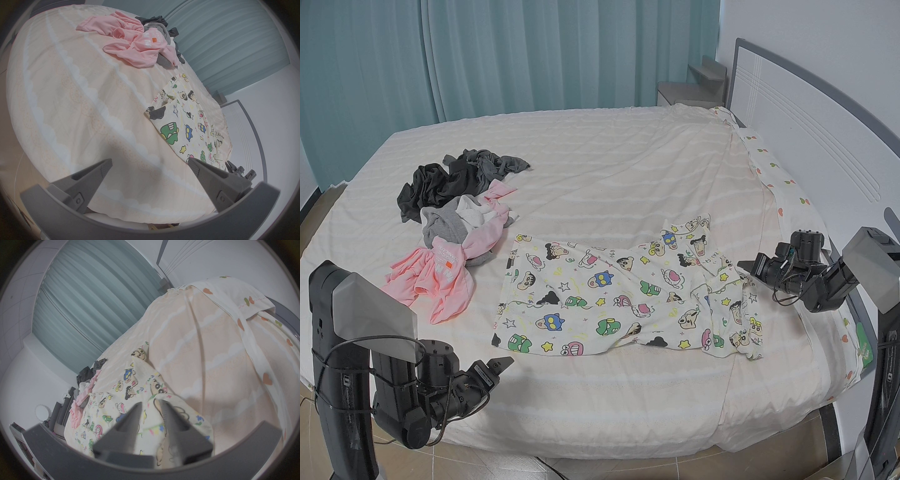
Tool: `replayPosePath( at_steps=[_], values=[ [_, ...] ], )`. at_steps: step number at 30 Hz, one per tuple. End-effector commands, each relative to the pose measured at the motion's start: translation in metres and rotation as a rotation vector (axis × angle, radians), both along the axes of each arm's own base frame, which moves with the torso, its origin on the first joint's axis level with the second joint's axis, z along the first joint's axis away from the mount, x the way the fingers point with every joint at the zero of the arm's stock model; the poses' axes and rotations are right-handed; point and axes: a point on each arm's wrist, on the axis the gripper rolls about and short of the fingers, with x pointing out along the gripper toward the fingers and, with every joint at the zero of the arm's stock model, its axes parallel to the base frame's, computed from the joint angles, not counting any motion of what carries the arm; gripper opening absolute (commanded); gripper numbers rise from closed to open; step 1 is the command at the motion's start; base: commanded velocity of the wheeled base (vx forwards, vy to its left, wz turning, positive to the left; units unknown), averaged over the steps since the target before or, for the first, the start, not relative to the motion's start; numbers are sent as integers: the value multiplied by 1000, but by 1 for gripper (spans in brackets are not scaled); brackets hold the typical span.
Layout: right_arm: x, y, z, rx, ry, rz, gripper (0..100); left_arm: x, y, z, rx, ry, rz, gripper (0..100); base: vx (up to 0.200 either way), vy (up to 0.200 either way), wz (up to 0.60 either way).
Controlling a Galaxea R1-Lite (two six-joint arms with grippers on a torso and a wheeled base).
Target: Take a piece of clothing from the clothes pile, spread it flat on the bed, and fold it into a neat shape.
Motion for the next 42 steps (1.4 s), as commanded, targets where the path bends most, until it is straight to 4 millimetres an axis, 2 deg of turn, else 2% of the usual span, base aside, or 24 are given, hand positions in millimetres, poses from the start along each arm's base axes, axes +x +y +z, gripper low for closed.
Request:
replayPosePath(
  at_steps=[1,2,3,4,6,7,8,10,11,13,16,17,18,29,35,42],
  values=[
    [5,-8,5,-5,-26,-28,100,1,0,2,-5,-17,0,100,0,0,0],
    [2,-10,17,-5,-47,-33,100,1,0,2,-5,-18,0,100,0,0,0],
    [2,-10,17,-5,-47,-33,100,1,0,2,-5,-18,0,100,0,0,0],
    [-5,-9,36,5,-69,-31,100,1,0,2,-5,-18,0,100,0,0,0],
    [-19,-2,44,6,-58,-12,100,1,0,2,-5,-18,0,100,0,0,0],
    [-23,1,45,7,-53,-4,100,1,0,2,-5,-18,0,100,0,0,0],
    [-35,15,48,8,-40,31,100,1,0,2,-5,-18,0,100,0,0,0],
    [-36,17,48,8,-37,34,100,1,0,2,-5,-18,0,100,0,0,0],
    [-56,52,50,13,-27,118,100,1,0,2,-5,-17,0,100,0,0,0],
    [-60,65,45,13,-13,152,100,1,0,2,-5,-17,0,100,0,0,0],
    [-60,65,45,13,-13,152,100,1,0,2,-5,-17,0,100,0,0,0],
    [-62,80,29,10,26,189,100,1,0,2,-5,-17,0,100,0,0,0],
    [-62,85,23,9,43,199,100,1,0,2,-5,-17,0,100,0,0,0],
    [-72,116,-21,-2,128,274,100,0,-1,1,-4,-15,-5,100,0,0,0],
    [-66,122,-38,-5,131,283,100,1,-2,0,-3,-12,-5,100,0,0,0],
    [-63,139,-41,-10,114,319,100,2,-2,-1,9,-14,11,100,0,0,0]
  ],
)
